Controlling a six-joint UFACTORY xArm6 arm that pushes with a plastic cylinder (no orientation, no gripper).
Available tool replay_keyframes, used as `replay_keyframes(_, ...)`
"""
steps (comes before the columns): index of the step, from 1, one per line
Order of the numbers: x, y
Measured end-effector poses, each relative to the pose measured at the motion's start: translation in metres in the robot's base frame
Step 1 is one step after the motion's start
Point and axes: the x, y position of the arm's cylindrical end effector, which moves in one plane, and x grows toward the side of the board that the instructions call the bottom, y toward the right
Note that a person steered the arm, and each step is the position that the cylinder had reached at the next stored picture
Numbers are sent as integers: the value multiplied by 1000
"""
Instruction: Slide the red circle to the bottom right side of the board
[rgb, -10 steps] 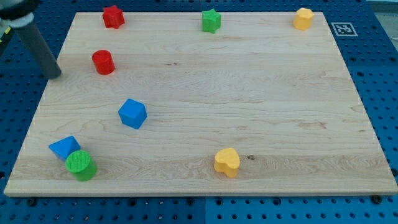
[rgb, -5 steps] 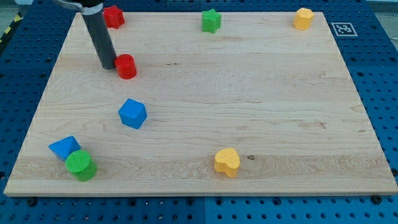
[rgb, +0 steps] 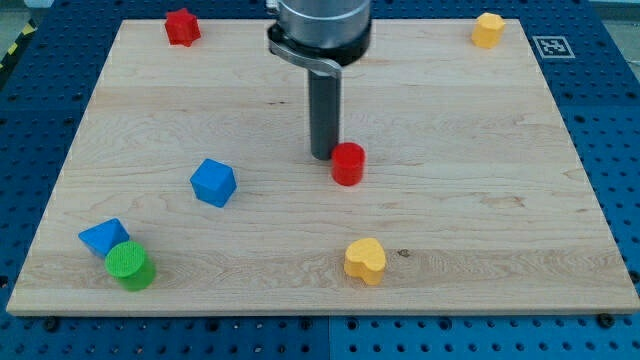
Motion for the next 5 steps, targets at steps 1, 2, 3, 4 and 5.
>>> replay_keyframes(1, 29, 24)
replay_keyframes(2, 54, 42)
replay_keyframes(3, 66, 60)
replay_keyframes(4, 68, 86)
replay_keyframes(5, 74, 113)
